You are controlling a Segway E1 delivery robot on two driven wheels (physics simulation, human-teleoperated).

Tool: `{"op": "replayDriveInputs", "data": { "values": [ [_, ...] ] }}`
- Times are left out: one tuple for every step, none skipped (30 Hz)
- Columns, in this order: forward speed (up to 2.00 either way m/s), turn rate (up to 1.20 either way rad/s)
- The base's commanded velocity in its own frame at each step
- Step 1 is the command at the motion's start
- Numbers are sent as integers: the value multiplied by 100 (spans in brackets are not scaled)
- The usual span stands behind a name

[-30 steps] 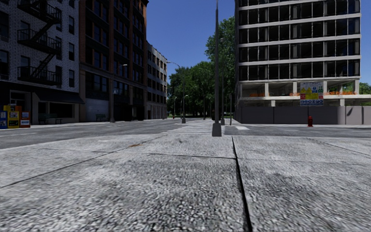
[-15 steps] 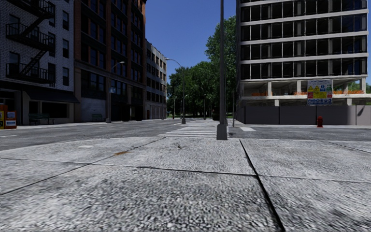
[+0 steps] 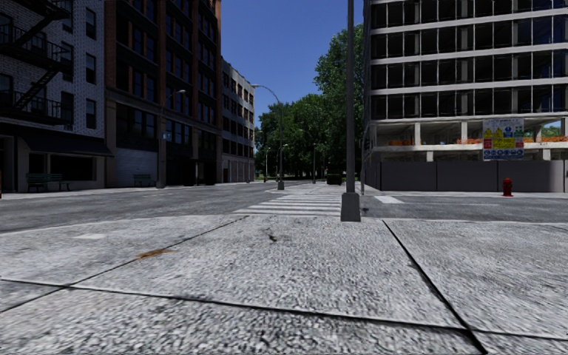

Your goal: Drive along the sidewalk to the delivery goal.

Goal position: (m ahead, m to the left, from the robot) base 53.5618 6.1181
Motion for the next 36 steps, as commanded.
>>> {"op": "replayDriveInputs", "data": {
  "values": [
    [200,0],
    [200,0],
    [200,0],
    [200,0],
    [200,0],
    [200,0],
    [200,0],
    [200,0],
    [200,0],
    [200,0],
    [200,0],
    [200,0],
    [200,0],
    [200,0],
    [200,0],
    [200,0],
    [200,0],
    [200,0],
    [200,0],
    [200,0],
    [200,0],
    [200,0],
    [200,0],
    [200,0],
    [200,0],
    [200,0],
    [200,0],
    [200,0],
    [200,0],
    [200,0],
    [200,0],
    [200,0],
    [200,0],
    [200,0],
    [200,0],
    [200,0]
  ]
}}
